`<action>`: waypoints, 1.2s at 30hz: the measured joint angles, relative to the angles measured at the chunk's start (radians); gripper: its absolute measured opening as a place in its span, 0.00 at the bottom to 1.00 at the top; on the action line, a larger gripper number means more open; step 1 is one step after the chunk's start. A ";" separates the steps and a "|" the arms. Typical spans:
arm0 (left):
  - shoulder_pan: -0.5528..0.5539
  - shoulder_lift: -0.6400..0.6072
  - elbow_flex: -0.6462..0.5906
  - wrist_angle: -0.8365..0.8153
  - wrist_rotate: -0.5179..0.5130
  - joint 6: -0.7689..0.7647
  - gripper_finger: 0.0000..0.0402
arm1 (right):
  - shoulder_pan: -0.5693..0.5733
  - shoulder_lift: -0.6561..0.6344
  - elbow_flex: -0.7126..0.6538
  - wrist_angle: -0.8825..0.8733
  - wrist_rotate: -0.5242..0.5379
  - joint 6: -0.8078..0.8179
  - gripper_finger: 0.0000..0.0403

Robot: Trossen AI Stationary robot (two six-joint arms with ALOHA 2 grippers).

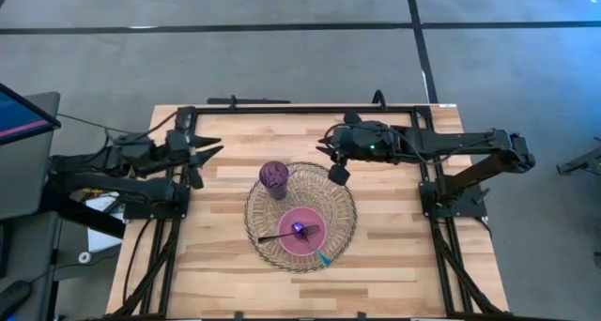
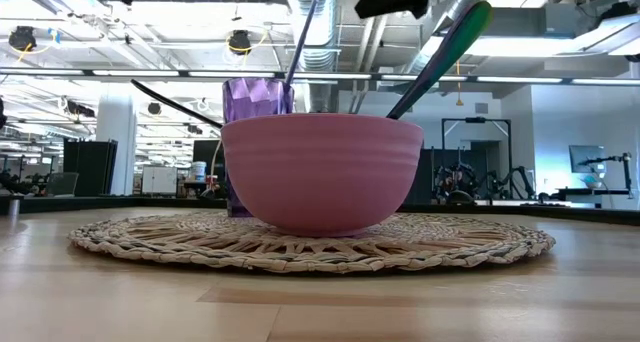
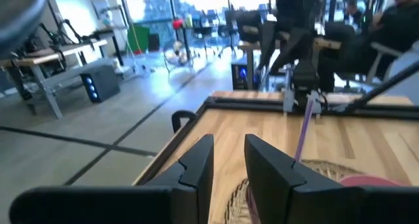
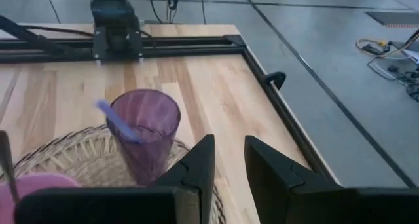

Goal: Pick & Place Utensil
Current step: Return to Home Position

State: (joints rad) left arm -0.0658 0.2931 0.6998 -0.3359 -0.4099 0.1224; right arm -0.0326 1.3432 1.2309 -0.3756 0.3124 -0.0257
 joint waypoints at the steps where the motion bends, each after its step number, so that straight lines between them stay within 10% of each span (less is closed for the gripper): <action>1: 0.000 -0.023 -0.017 0.006 0.000 0.000 0.22 | 0.001 -0.012 -0.015 0.003 0.000 0.000 0.19; 36: 0.000 -0.294 -0.382 0.106 -0.061 0.008 0.22 | -0.087 -0.736 -0.643 0.153 0.003 0.079 0.19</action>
State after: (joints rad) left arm -0.0654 -0.0006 0.3179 -0.2300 -0.4712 0.1308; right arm -0.1200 0.6072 0.5875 -0.2226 0.3153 0.0528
